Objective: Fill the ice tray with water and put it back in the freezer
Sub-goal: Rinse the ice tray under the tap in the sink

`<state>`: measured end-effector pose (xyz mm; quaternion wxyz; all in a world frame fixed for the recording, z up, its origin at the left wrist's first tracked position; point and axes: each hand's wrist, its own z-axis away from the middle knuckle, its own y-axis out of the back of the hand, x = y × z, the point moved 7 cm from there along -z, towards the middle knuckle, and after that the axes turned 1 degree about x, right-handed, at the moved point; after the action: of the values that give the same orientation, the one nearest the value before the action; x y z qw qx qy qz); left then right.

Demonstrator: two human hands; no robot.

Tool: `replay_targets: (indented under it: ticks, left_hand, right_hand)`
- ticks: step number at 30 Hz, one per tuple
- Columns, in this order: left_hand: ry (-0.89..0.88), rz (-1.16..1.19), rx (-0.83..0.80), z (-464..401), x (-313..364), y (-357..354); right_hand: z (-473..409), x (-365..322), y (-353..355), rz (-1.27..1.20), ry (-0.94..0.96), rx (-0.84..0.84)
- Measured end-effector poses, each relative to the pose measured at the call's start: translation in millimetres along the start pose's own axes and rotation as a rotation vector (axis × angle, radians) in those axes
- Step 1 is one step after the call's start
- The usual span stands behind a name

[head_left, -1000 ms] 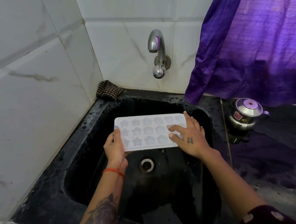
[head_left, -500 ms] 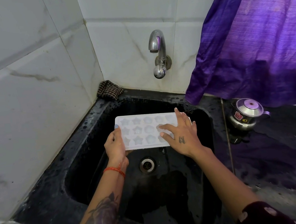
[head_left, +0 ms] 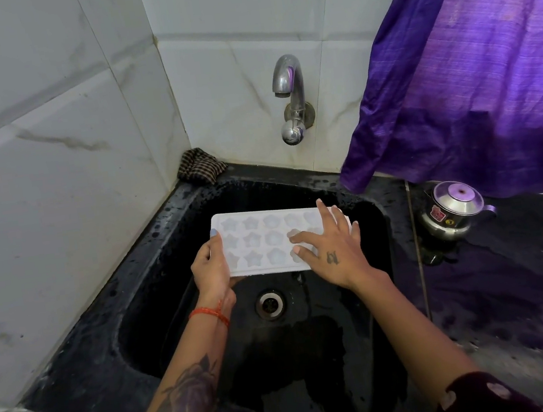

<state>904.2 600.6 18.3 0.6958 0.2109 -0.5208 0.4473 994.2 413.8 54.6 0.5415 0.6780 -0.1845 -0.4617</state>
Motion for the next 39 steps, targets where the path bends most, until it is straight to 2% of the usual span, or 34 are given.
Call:
replay_targets:
  ticks: [13,20,29,39]
  left_hand:
    - [0.018,0.017,-0.007,1.9,-2.1,0.8]
    - [0.01,0.003,-0.003,-0.6,-3.4,1.8]
    - [0.012,-0.003,-0.009,1.0,-4.8,-0.8]
    - [0.027,-0.006,-0.018,1.7,-8.9,-2.5]
  right_hand:
    - [0.2,1.7,-1.0,-0.028,-0.01,-0.003]
    - [0.9,-9.6,6.1,-0.079,0.046,0.079]
    - [-4.0,-26.9,-8.7,-0.037,0.045,-0.05]
    - [0.4,-27.8,-5.2,0.043,0.03,-0.038]
